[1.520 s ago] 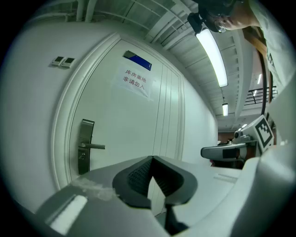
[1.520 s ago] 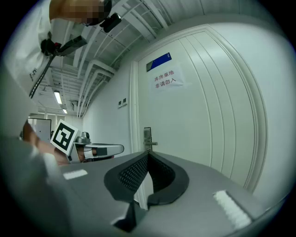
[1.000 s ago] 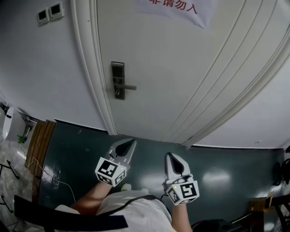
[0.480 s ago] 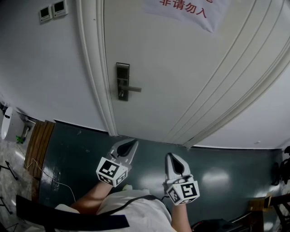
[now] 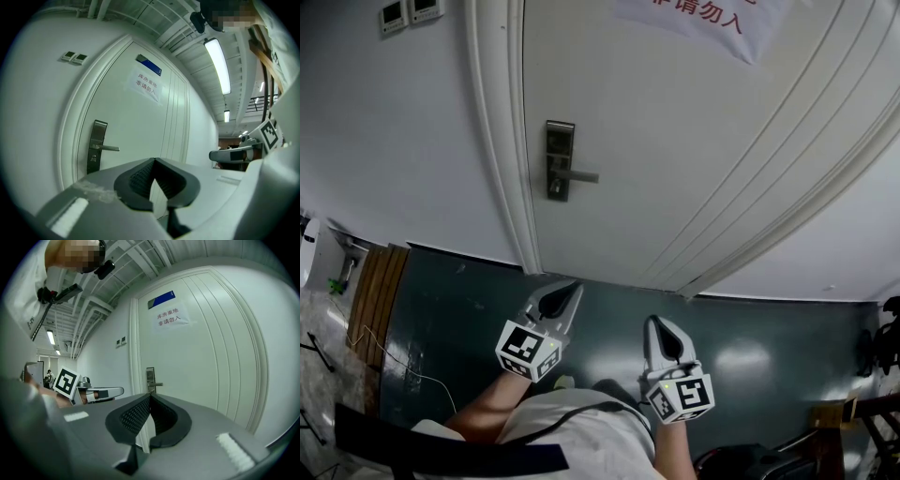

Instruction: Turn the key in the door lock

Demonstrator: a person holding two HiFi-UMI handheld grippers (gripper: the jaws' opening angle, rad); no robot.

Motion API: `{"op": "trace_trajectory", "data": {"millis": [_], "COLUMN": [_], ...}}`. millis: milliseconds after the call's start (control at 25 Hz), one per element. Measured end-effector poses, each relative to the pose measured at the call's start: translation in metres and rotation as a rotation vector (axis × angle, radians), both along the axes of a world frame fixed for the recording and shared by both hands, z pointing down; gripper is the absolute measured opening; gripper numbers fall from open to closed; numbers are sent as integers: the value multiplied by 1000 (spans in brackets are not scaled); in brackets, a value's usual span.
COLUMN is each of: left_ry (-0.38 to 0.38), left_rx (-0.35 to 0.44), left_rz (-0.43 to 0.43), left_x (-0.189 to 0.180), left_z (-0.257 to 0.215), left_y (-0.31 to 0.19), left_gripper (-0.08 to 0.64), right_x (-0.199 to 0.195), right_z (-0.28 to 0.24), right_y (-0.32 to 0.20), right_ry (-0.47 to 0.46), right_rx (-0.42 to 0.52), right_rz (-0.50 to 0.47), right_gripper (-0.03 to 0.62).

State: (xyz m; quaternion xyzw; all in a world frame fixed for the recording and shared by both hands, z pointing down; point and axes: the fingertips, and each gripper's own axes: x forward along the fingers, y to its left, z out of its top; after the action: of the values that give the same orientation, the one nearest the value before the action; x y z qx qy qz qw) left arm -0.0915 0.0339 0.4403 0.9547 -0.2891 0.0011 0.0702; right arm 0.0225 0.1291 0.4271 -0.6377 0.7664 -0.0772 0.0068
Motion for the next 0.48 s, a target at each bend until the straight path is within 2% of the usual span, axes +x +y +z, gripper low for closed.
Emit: {"op": "trace_trajectory", "data": {"millis": [480], "left_ry": [-7], "left_rx": [-30], "left_rz": [-20], "left_x": [-8], "left_z": [15], "left_y": [-9], "left_gripper": [5], "right_x": [0], "right_z": [12], "right_y": [-9], "right_ry": [-15], "right_rx": [-19], "right_rz": [-7], "right_gripper": [9]}}
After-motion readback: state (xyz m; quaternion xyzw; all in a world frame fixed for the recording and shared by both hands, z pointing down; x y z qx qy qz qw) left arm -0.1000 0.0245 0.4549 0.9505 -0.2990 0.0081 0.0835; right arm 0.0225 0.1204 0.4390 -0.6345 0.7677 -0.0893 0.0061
